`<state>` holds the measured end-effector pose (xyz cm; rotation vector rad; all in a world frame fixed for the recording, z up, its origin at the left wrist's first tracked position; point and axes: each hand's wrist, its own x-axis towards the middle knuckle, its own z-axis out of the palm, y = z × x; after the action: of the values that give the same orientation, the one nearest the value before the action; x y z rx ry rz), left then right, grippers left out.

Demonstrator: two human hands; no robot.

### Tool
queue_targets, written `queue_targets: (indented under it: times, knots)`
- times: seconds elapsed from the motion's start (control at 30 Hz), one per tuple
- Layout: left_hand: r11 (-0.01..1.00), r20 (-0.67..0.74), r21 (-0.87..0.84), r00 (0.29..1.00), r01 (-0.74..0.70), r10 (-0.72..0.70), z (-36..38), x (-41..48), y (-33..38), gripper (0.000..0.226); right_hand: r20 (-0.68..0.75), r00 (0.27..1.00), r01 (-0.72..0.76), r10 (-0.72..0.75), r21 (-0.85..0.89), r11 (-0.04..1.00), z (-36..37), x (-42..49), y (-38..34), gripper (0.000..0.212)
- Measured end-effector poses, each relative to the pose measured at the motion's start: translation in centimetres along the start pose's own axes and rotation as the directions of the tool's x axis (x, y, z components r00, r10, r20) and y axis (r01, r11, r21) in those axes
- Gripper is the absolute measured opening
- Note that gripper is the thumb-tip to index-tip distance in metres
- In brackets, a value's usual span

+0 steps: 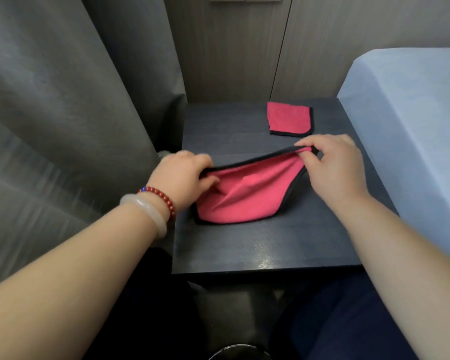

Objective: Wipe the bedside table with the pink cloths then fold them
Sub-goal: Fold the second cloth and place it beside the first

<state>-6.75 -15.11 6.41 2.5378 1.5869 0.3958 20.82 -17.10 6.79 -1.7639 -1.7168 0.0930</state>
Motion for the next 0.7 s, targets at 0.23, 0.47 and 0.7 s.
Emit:
queue_targets:
  times: [0.23,0.47,0.7]
  knots:
    - [0.992,-0.315,0.1,0.944,-0.075,0.104,-7.1,4.4,1.0,0.019,-0.219,0.973,-0.023,0.079,0.245,0.969,-3.8,4.1,-2.6,0.02]
    - [0.96,-0.07,0.099,0.961,-0.262,0.269,-4.1,0.4,1.4,0.025,0.092,0.994,-0.062,0.05,0.139,0.988,-4.1,-1.7,0.0,0.025]
    - [0.987,0.617,0.013,0.778,-0.16,0.118,-1.4,-2.7,2.6,0.02,0.676,0.729,-0.106,0.108,-0.044,0.993,-3.3,-5.6,1.5,0.015]
